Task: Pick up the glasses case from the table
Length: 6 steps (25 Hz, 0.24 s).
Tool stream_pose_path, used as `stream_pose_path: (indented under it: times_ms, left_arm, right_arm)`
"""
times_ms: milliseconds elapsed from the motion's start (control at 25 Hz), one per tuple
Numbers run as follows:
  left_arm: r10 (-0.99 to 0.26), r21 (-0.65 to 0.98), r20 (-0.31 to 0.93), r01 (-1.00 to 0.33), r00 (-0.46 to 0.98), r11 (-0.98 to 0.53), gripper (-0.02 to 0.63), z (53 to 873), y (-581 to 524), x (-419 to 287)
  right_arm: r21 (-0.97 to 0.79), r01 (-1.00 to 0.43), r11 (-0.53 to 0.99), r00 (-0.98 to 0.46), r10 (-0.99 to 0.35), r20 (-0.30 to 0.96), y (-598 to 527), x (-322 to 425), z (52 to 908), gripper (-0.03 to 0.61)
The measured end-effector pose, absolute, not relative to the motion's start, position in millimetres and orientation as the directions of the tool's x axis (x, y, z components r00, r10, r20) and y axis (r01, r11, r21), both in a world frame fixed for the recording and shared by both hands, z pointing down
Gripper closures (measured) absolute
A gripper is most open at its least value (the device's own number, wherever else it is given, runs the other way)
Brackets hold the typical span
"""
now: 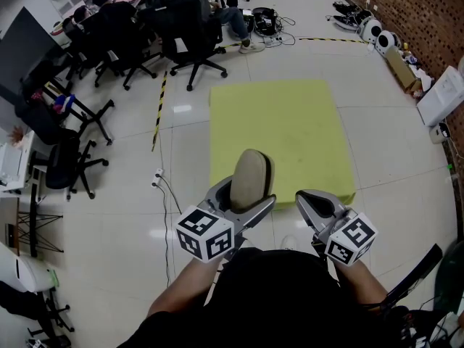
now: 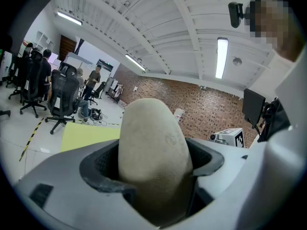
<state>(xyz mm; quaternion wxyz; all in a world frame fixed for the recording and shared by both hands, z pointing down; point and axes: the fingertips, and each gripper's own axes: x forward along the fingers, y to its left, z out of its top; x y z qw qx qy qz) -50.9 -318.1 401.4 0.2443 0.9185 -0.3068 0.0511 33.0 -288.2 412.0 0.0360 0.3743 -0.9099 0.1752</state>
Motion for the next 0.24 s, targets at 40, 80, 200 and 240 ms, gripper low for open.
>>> stream_pose_path:
  times_ms: [40,80,200,240]
  left_arm:
    - [-0.539,0.417,0.243,-0.589,0.806,-0.692,0.204,401.9,-317.9,-50.9]
    - [-0.539,0.416,0.243,-0.589,0.806,-0.693,0.204,402.5,-317.6,-50.9]
    - [-0.539,0.415,0.243,-0.589,0.806,-0.694,0.204,403.1,-317.3,-50.1]
    - [-0.539,0.414,0.243,-0.589,0.807,-0.694,0.204,403.2,-317.4,-49.8]
  right_arm:
    - [-0.291,-0.694,0.659,-0.717,-0.669,0.197,-288.0,33.0,412.5,0.578]
    - [-0.290,-0.694,0.659,-0.717,-0.669,0.197,-287.4,32.9,413.0,0.578]
    - [-0.287,-0.695,0.659,-0.716,-0.669,0.198,-286.5,33.7,414.0,0.578]
    - [-0.285,-0.696,0.659,-0.716,-0.670,0.198,-286.4,34.0,414.2,0.578]
